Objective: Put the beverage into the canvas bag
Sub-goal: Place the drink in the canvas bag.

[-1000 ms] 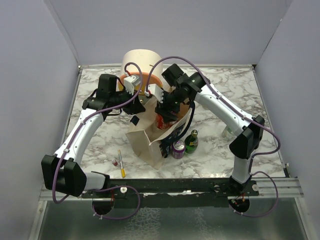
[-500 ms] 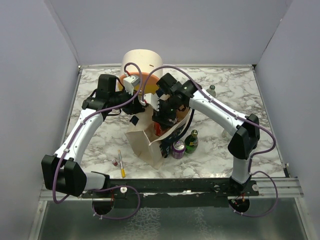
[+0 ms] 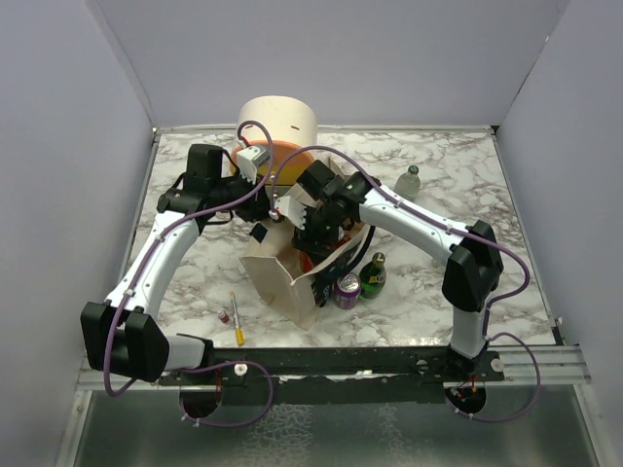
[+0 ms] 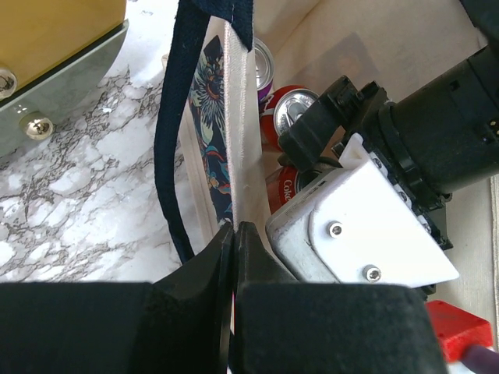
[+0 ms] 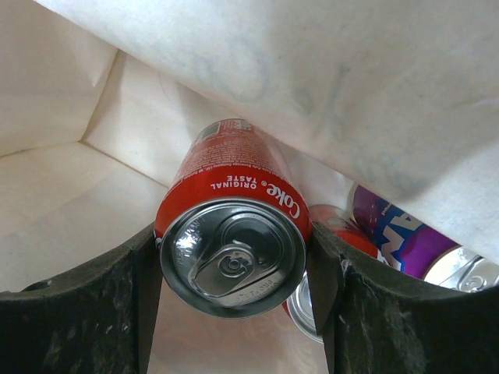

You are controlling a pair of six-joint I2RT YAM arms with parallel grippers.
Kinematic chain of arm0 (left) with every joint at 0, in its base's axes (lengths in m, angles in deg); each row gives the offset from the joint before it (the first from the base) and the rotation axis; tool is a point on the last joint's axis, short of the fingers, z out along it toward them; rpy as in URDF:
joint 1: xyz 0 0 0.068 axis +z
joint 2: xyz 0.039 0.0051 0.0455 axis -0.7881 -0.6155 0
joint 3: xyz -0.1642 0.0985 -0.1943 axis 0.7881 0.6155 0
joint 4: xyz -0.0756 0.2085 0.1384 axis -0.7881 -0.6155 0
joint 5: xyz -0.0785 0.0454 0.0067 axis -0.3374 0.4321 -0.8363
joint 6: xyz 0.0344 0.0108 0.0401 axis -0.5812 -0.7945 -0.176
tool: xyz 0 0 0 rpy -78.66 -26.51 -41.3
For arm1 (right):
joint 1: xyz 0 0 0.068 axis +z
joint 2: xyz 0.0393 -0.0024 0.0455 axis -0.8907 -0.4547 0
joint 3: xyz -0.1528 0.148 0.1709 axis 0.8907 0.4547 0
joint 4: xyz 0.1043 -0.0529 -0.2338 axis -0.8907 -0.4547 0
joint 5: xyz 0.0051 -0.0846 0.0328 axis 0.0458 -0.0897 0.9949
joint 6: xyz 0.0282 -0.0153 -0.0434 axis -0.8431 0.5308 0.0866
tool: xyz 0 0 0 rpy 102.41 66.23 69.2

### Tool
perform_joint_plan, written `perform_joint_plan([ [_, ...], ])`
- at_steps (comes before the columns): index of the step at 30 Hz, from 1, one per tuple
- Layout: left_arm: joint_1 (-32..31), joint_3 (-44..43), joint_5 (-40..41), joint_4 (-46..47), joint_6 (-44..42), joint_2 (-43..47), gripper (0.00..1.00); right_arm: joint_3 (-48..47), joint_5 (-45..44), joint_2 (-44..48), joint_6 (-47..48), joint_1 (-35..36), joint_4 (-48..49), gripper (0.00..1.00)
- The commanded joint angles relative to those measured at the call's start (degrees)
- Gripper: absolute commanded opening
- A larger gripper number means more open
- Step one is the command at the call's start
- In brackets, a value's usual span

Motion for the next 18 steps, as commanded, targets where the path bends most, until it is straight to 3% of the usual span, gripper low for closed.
perform_joint_plan([
  [1,1.3,-0.7,1.1,0.6,-0.9,0.8,0.00,0.4,-0.6,0.1,-1.1,0.7,4.3,0.04],
  [18,1.7,-1.1,0.6,0.0,-2.5,0.0,0.00,3.4,0.2,-2.3,1.8,0.8,8.1,0.12],
])
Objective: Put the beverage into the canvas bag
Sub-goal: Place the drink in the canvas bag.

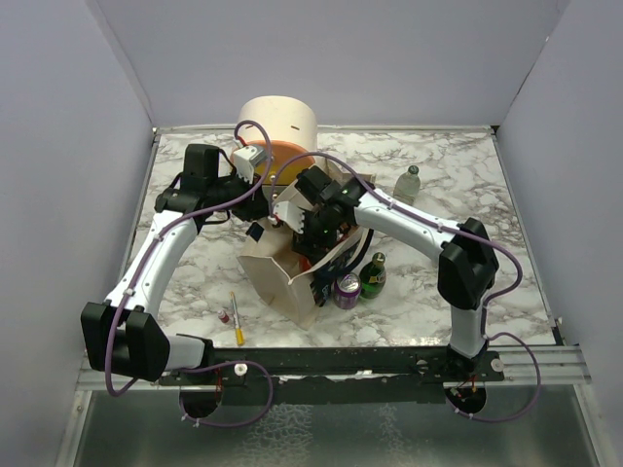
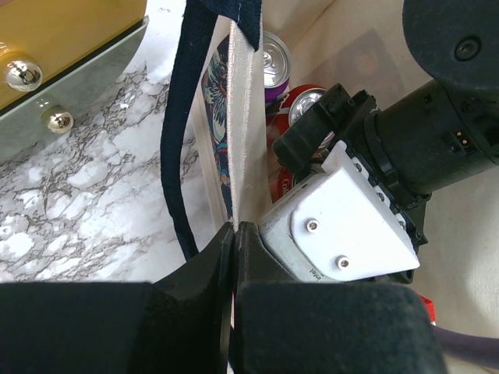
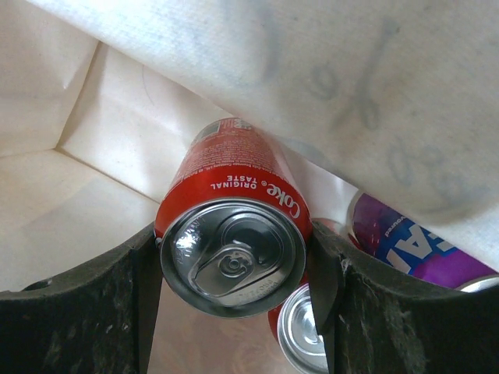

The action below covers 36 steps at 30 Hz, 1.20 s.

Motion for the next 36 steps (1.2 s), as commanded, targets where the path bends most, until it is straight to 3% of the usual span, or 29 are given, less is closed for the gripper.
perform_joint_plan([
  [1,0.4,-1.2,0.1,0.5,-1.0,0.0,0.00,0.2,1.0,-1.0,1.4,0.8,4.5,0.12],
  [12,0.5,-1.4,0.0,0.1,-1.3,-0.3,0.00,2.8,1.7,-2.7,2.5,1.0,6.4,0.19],
  [24,0.5,-1.6,-0.2,-0.2,-1.7,-0.2,0.00,4.6,2.0,-2.6,2.5,1.0,7.4,0.33],
  [30,0.5,-1.2,-0.3,-0.1,-1.7,0.2,0.00,1.5,2.7,-1.7,1.5,1.0,6.4,0.56],
  [36,0.5,-1.5,-0.3,0.1,-1.6,0.3,0.00,-0.9,2.6,-0.9,0.7,1.0,6.4,0.67],
])
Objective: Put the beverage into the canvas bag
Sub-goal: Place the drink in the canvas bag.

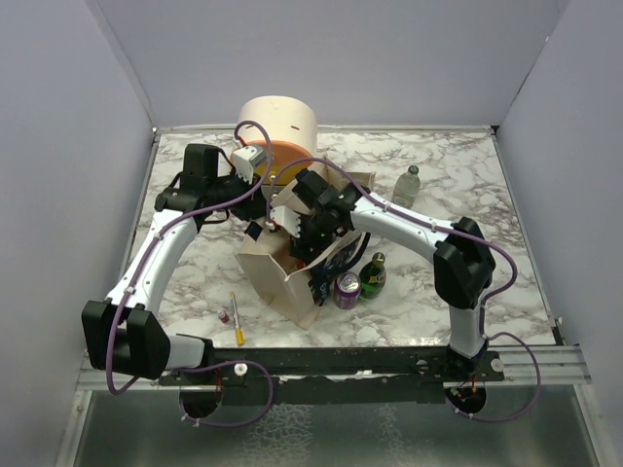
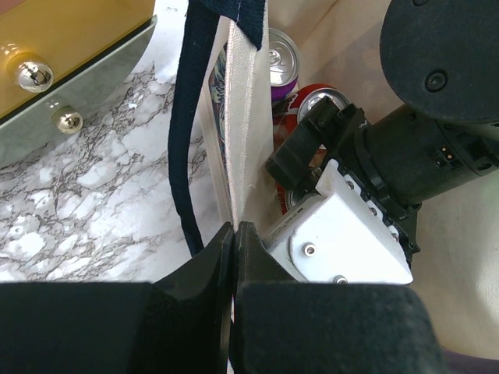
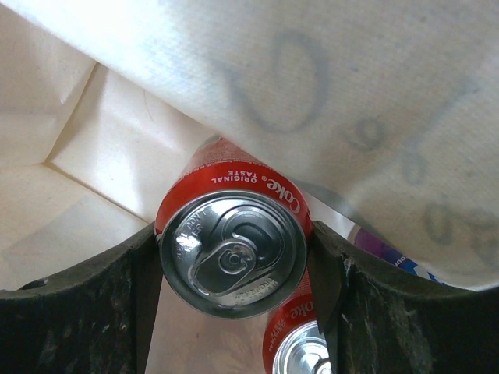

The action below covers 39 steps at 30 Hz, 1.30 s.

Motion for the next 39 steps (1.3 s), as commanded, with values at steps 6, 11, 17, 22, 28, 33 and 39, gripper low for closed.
perform_joint_plan([
  [6,0.2,-1.5,-0.6,0.0,-0.7,0.8,0.00,-4.5,1.2,1.3,-2.1,0.5,2.6,0.78],
  [11,0.2,-1.7,-0.5,-0.1,-0.9,1.3,0.00,-5.9,0.9,1.8,-2.8,0.5,3.1,0.81],
  [17,0.2,-1.6,-0.5,0.2,-0.7,1.5,0.00,-7.3,0.0,3.7,-5.2,0.5,4.3,0.81],
  [22,0.2,-1.8,-0.8,0.6,-0.3,1.7,0.00,-9.0,-2.1,6.0,-7.6,0.4,5.9,0.81],
  [28,0.3,-2.0,-0.9,0.8,-0.5,1.8,0.00,-8.7,-5.3,9.6,-9.4,0.3,7.6,0.82],
  [33,0.2,-2.2,-0.9,0.8,-0.5,1.8,0.00,-10.4,-7.4,12.5,-11.3,-0.1,7.7,0.81],
  [39,0.2,-3.6,0.5,-0.4,-1.7,1.9,0.00,-12.0,-9.5,17.1,-11.6,-0.2,4.8,0.81],
])
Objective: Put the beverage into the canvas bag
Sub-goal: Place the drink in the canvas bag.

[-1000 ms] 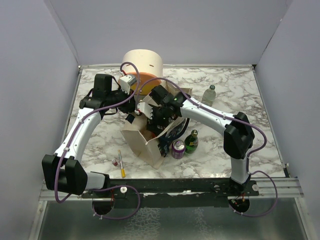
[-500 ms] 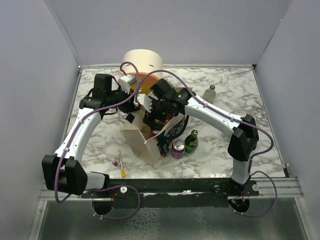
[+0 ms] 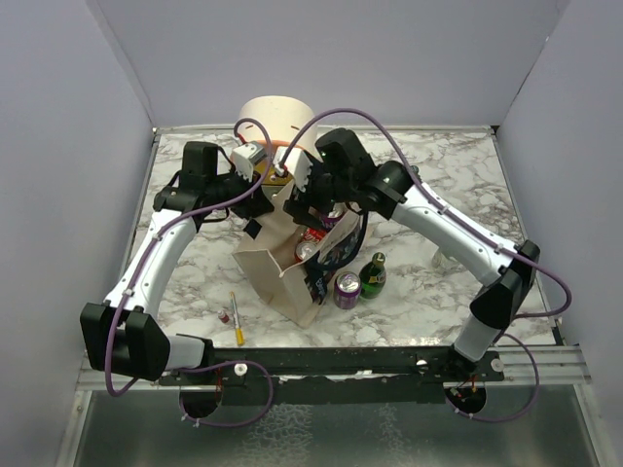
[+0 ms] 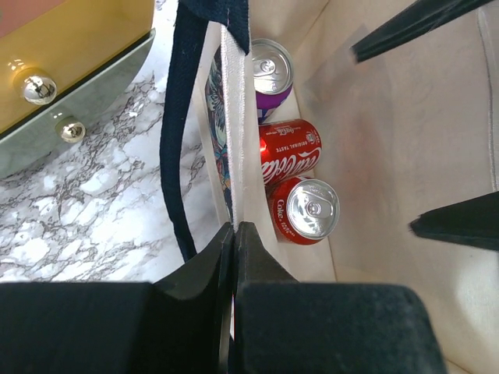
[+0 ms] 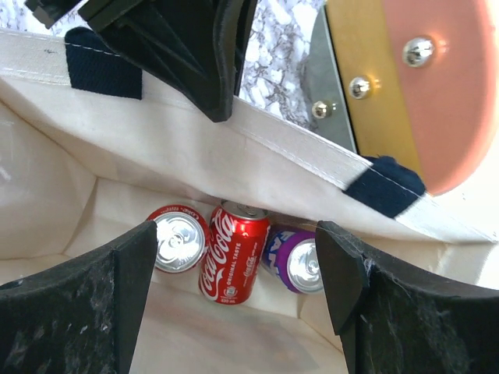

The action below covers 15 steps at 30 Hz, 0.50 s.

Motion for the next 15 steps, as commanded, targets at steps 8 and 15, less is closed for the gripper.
perform_joint_plan([
  [8,-0.1,-3.4,2.7,-1.2,-5.7,2.1,0.00,2.7,-7.0,13.0,-1.1,-1.7,-3.7,0.81],
  [15,-0.6,-4.1,0.4,-0.3,-4.0,1.6,0.00,12.9,-9.4,23.0,0.3,-2.7,-7.5,0.81],
])
